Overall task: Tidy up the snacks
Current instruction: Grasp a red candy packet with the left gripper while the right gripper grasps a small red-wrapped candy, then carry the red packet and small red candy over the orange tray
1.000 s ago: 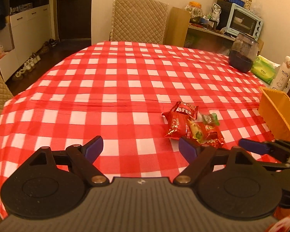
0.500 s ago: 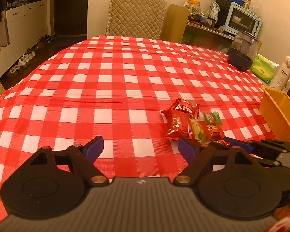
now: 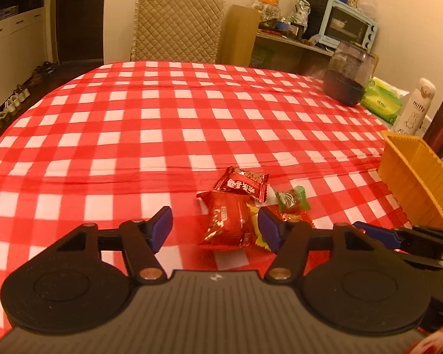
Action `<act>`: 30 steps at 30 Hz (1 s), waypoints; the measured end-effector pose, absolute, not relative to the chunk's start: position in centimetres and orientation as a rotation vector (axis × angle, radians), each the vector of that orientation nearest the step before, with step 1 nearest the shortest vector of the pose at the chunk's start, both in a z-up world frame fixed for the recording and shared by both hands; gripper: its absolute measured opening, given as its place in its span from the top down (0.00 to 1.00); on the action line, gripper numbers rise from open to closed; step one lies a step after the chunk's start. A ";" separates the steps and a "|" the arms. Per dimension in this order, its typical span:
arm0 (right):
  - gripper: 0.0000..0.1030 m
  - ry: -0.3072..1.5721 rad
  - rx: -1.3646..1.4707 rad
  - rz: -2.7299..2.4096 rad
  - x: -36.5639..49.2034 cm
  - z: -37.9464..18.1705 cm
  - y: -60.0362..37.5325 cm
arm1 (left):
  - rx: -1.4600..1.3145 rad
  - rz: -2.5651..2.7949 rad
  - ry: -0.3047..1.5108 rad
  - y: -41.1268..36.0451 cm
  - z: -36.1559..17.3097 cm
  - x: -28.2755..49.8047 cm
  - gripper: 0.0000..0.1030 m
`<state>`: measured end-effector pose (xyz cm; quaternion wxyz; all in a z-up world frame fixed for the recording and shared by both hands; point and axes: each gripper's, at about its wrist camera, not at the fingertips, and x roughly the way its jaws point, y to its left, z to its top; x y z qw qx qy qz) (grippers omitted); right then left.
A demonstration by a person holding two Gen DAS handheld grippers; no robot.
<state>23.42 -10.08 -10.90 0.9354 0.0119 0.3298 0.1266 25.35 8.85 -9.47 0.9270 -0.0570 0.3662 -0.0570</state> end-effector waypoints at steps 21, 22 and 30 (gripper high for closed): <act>0.76 0.672 0.040 0.254 21.4 -9.5 -11.8 | -0.014 -0.083 0.803 6.6 -8.6 21.8 0.75; 0.76 0.672 0.040 0.254 21.0 -9.2 -12.0 | -0.021 -0.082 0.802 6.4 -8.3 21.2 0.75; 0.76 0.662 0.055 0.246 16.0 -6.8 -14.0 | -0.076 -0.083 0.783 4.7 -5.0 15.8 0.75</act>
